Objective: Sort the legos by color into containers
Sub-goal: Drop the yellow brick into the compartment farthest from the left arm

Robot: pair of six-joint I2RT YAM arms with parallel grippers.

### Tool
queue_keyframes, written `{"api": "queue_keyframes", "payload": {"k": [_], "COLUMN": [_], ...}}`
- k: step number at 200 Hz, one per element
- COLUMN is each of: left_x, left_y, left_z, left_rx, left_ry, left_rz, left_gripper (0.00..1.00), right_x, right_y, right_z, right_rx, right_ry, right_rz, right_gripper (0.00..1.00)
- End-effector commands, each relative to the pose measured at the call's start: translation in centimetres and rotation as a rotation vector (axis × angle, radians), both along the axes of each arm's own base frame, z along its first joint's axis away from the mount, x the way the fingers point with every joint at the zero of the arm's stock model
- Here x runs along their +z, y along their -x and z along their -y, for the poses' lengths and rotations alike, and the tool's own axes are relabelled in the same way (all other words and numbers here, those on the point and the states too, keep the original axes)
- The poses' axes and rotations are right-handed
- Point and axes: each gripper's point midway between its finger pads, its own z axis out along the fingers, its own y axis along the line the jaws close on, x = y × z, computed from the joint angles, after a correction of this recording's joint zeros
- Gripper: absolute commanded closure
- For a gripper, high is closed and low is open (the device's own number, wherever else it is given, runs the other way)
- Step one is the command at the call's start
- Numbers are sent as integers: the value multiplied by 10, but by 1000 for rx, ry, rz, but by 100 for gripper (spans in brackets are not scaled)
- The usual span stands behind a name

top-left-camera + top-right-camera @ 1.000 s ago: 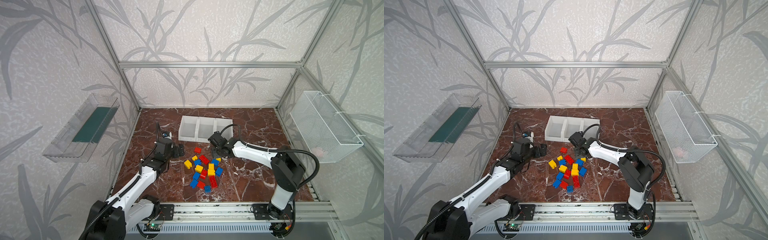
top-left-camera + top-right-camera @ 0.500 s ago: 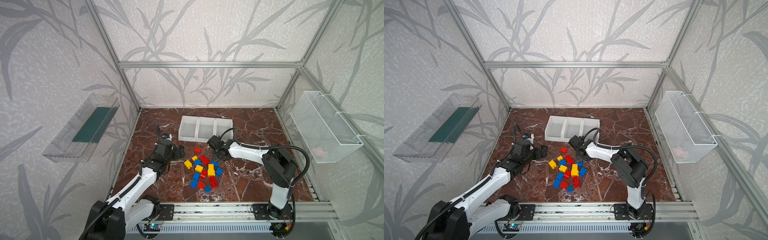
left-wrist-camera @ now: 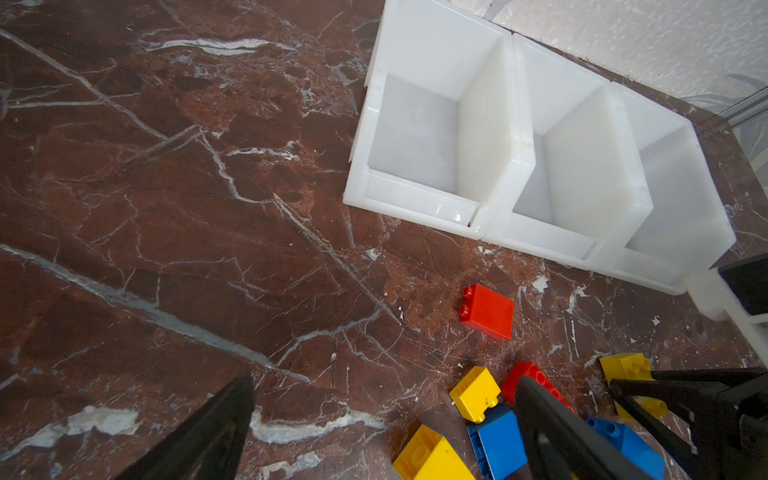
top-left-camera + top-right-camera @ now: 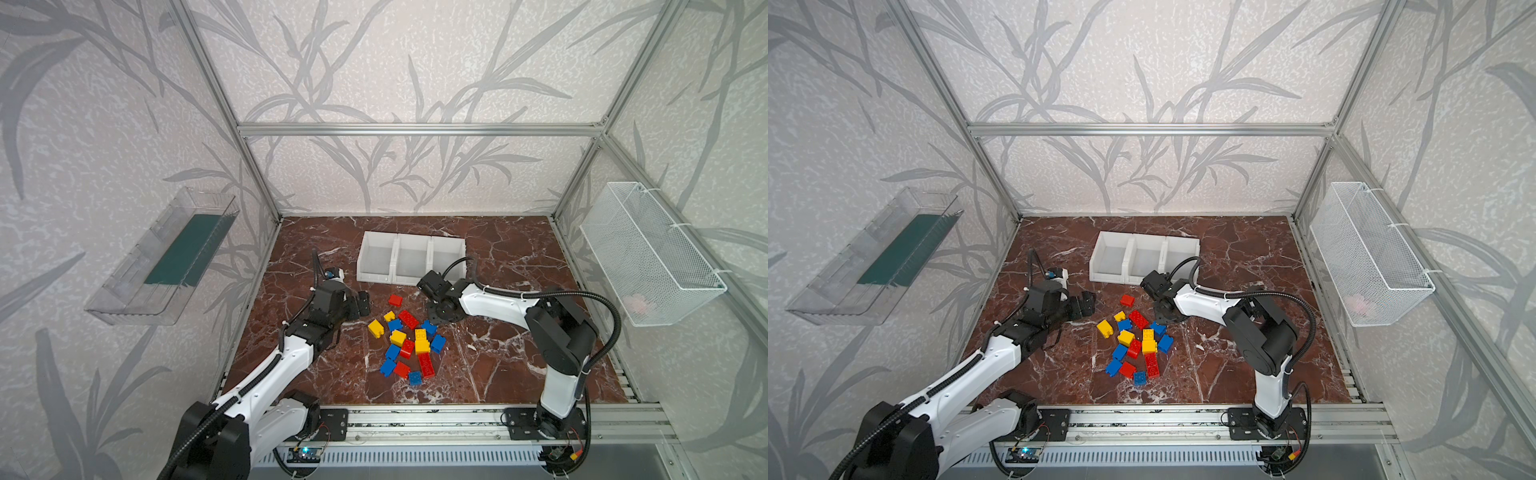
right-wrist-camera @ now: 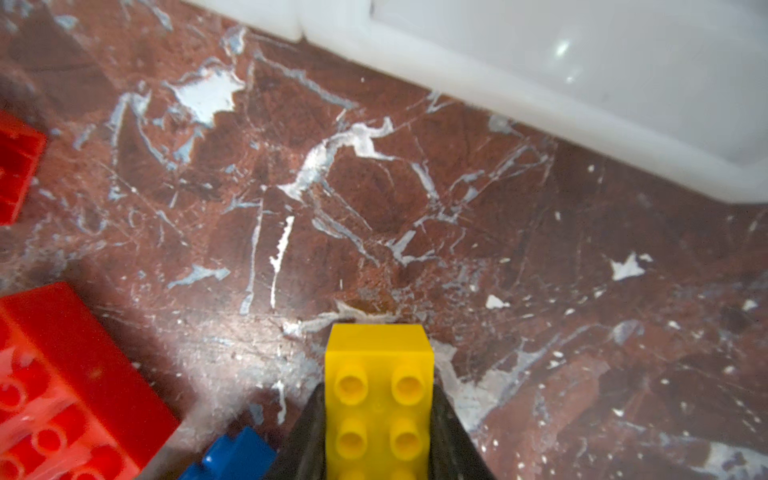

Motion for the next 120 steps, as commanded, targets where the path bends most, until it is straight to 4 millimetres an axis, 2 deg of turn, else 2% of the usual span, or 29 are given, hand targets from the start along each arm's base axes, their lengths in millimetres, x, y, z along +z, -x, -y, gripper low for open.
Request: {"api": "queue_keyframes", "payload": {"k": [1,19,39,56,80,102,120], "left_x": [4,6,6,5,1,-6,-9], "left_y": [3,4,4,6,11,18,22], "left_z": [-1,-1,0,1,1,0,0], "left_rx": [9,13,10,8,5,10,10], "left_ry": [15,20,26,32,32,41,51], "left_rz": [19,27,25,20,3,-15,-21], "left_gripper": [1,1,1,1,1,1,1], "right_x": [59,87,100,95,85,81,78], "right_y": [-28,-58,-93,-117,-139,-150,-153], "right_z": [0,3,6,9,17,19,21], "right_rx": [35,40,47,28,-15,-30,-39], "right_ry": [-39,-65,-69,-79,-80,-88,-88], "right_rz": [121,194,239,207,165,165,155], "right_gripper": [71,71,71,71,71,70,61]}}
